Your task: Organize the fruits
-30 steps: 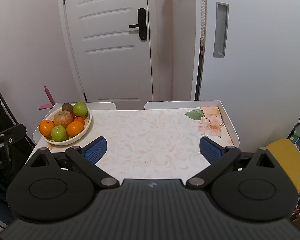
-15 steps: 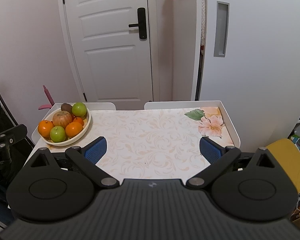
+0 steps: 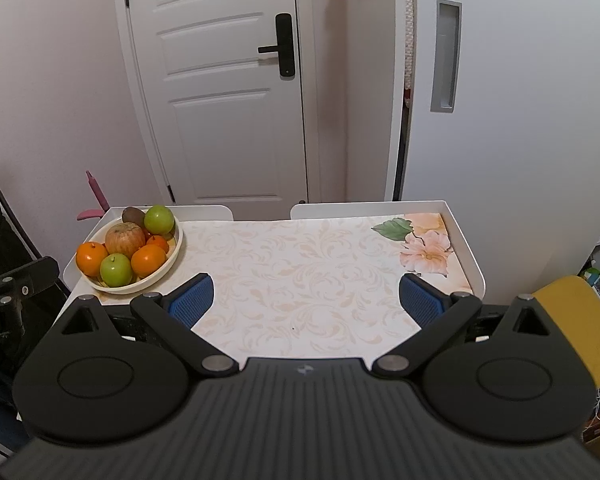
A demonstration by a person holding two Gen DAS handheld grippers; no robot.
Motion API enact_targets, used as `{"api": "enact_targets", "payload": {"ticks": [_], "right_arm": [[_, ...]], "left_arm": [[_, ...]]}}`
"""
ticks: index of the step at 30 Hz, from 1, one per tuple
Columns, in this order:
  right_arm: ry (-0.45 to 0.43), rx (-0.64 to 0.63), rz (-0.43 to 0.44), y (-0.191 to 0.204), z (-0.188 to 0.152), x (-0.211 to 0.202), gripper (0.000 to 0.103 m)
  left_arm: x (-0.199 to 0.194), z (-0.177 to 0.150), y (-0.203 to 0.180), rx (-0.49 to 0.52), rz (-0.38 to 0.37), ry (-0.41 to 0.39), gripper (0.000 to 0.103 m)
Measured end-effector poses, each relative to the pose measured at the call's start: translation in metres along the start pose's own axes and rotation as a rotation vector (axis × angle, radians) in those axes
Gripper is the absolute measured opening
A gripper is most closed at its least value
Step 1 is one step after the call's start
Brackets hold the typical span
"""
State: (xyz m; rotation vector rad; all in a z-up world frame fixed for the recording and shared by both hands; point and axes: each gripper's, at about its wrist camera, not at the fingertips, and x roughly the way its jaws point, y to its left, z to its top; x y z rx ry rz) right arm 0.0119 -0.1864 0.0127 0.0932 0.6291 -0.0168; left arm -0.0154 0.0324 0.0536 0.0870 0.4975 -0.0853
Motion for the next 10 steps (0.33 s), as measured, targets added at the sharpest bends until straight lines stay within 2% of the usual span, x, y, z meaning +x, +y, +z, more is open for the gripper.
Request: {"api": "enact_targets", "payload": {"ticks": [10], "right_arm": [[0.002,-0.001,0.003,0.0032,0.0024,0.0034,0.103]], "left_arm": [[0.0040,0.0002,0.0016,0.006,0.034,-0.004,0.103]]}}
